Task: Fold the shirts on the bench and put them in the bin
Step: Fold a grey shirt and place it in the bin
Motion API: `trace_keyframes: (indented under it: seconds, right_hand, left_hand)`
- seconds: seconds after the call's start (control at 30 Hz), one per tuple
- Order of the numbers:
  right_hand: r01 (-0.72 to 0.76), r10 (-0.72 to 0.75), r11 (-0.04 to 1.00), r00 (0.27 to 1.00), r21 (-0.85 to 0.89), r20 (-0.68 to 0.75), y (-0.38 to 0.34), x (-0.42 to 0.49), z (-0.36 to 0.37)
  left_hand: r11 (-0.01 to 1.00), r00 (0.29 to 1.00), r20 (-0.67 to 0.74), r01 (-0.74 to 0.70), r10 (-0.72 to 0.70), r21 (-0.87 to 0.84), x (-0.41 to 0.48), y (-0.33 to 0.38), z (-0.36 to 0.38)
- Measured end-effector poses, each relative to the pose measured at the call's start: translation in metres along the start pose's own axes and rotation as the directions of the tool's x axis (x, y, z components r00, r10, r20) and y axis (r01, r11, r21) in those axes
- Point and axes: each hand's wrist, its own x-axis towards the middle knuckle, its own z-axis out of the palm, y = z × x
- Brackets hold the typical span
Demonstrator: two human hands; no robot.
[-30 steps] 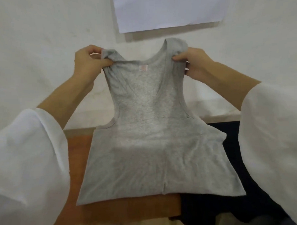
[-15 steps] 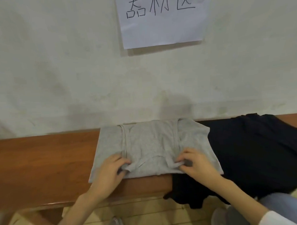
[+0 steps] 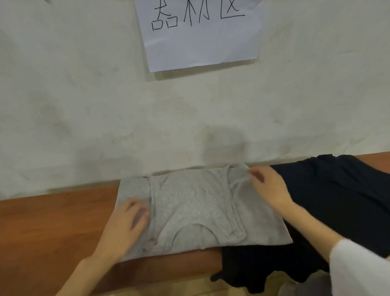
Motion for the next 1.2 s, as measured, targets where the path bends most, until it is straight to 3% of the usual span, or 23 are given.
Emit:
trace_keyframes:
  seconds: [0.1, 0.23, 0.33, 0.4, 0.53, 0.6, 0.67, 0.73, 0.8, 0.9, 1.0, 1.1, 1.2]
  right_hand:
    - [-0.213, 0.226, 0.973, 0.954, -0.085, 0.198, 0.012, 0.062, 0.006]
    - [-0.085, 0.130, 0.989, 0.889, -0.121, 0.440, 0.007, 0.083, 0.009]
    - [-0.020, 0.061, 0.991, 0.951, -0.135, 0.302, 0.010, 0.084, 0.002]
    - [0.012, 0.036, 0.964, 0.984, -0.266, 0.177, 0.016, 0.085, -0.003]
    - [-0.034, 0.101, 0.851, 0.990, -0.524, 0.099, 0.026, 0.086, 0.009]
    - [-0.102, 0.127, 0.875, 0.992, -0.473, 0.021, 0.024, 0.084, 0.013]
    - [-0.102, 0.065, 0.893, 0.993, -0.439, -0.100, 0.020, 0.069, 0.011]
    - [0.008, -0.097, 0.913, 0.976, -0.409, -0.197, 0.017, 0.032, 0.012]
    - [0.179, -0.227, 0.908, 0.970, -0.378, -0.085, 0.011, -0.018, 0.020]
    - [0.296, -0.136, 0.823, 0.931, -0.485, 0.338, 0.015, -0.066, 0.030]
    - [0.324, -0.105, 0.776, 0.912, -0.541, 0.396, 0.029, -0.074, 0.032]
    - [0.375, -0.121, 0.744, 0.889, -0.553, 0.441, 0.036, -0.074, 0.021]
    - [0.357, -0.076, 0.783, 0.868, -0.510, 0.491, 0.032, -0.074, 0.005]
  left_hand:
    - [0.974, 0.988, 0.018, 0.145, -0.151, 0.174, 0.033, -0.003, 0.016]
    - [0.929, 0.971, 0.105, 0.169, -0.214, 0.328, 0.033, 0.003, 0.043]
    - [0.901, 0.965, 0.082, 0.199, -0.248, 0.385, 0.023, 0.001, 0.042]
    - [0.876, 0.960, 0.076, 0.210, -0.268, 0.435, 0.019, -0.002, 0.035]
    - [0.858, 0.945, 0.128, 0.209, -0.301, 0.470, 0.022, 0.001, 0.028]
    - [0.863, 0.937, 0.113, 0.251, -0.330, 0.438, 0.023, 0.006, 0.028]
    - [0.878, 0.946, 0.038, 0.284, -0.323, 0.386, 0.016, 0.016, 0.031]
    - [0.920, 0.985, 0.003, 0.158, -0.170, 0.358, 0.003, 0.033, 0.039]
    - [0.932, 0.998, 0.056, 0.005, -0.027, 0.361, -0.006, 0.050, 0.050]
    - [0.909, 0.981, 0.193, -0.049, -0.035, 0.415, -0.006, 0.060, 0.064]
    - [0.900, 0.945, 0.306, -0.030, -0.117, 0.435, -0.007, 0.057, 0.067]
    - [0.895, 0.937, 0.329, -0.047, -0.114, 0.444, -0.011, 0.057, 0.057]
    - [0.897, 0.912, 0.385, -0.045, -0.143, 0.440, -0.018, 0.071, 0.043]
